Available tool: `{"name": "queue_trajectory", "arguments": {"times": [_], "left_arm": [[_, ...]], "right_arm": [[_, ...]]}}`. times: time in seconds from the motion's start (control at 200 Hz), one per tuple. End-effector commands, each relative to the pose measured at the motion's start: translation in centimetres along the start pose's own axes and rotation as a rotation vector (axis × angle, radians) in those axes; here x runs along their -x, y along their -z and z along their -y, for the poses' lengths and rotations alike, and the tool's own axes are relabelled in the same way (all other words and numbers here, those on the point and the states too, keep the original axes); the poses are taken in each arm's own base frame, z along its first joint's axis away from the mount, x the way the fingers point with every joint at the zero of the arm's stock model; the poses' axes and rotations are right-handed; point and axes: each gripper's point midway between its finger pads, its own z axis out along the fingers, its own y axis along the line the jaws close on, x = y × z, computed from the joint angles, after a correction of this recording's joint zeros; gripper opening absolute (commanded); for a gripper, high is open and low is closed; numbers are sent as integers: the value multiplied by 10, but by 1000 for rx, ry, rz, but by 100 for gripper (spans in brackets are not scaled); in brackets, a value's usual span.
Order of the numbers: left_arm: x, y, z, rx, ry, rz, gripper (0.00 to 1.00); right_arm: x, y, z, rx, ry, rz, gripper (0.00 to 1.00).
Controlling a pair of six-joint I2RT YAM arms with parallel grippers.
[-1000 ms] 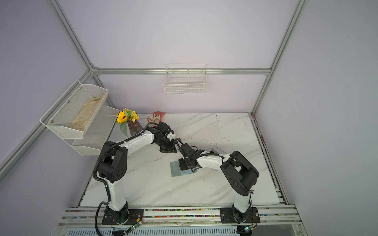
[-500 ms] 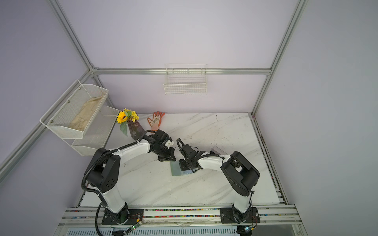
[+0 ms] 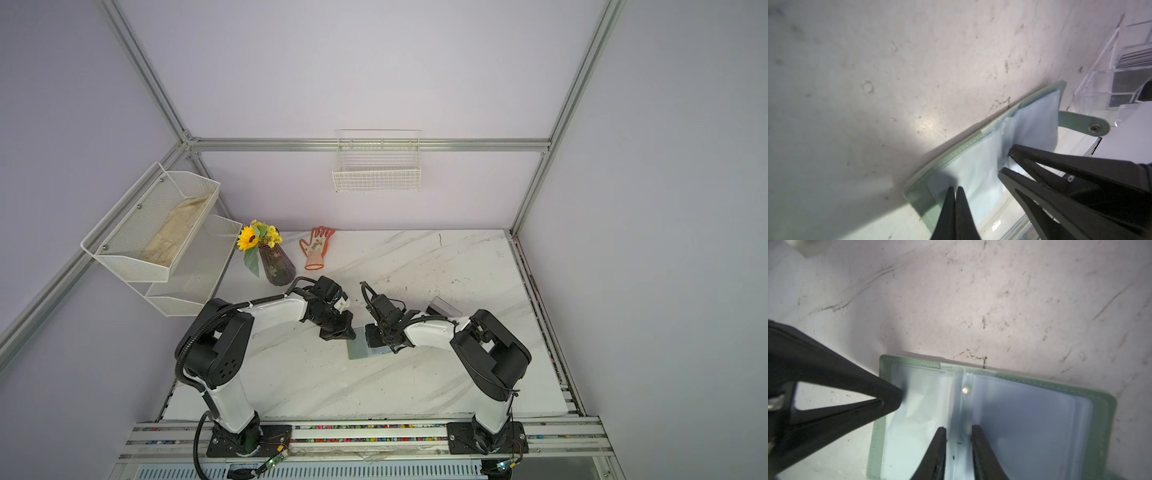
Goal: Insert credit cards into a card holder
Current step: Open the card holder at the center of the board.
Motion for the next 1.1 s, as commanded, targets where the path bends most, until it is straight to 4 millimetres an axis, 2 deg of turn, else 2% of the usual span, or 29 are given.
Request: {"name": "queue_trajectory", "arguments": {"times": [0.0,0.135,0.225,0.355,0.44,0.5,0.58,0.69,0.75,0.84,0.93,1.095], "left_arm": [[-5,-12,-10,-5,20,-18,0],[-9,-21,-19,14,15,-34,0],[-11,-27,-25,21,14,-37,0],[-16,-35,-31,13,8,-45,0],[-20,-40,-38,28,6,-61,0],[-23,-43,-41,31,8,-72,0],[-25,-45,-44,38,4,-79,0],[-24,-46,-47,47,-15,-85,0],[-23,-48,-50,62,-29,-94,0],[-17,-48,-59,132,-57,-103,0],[-11,-49,-60,150,-81,-112,0],[-6,-52,-56,136,-84,-120,0]], "right_arm": [[-38,-3,22,-63,-38,-120,26],[-33,4,16,-36,-29,-98,26],[-20,15,8,-14,-17,-57,26],[9,42,-8,-18,27,6,26],[31,66,-6,-91,36,63,31],[46,86,9,-187,32,99,34],[60,113,43,-360,-1,137,40],[68,143,87,-543,-15,153,45],[70,153,101,-595,-9,146,45],[73,164,113,-666,37,127,45],[72,171,128,-780,101,78,44],[67,168,145,-889,225,-19,45]]}}
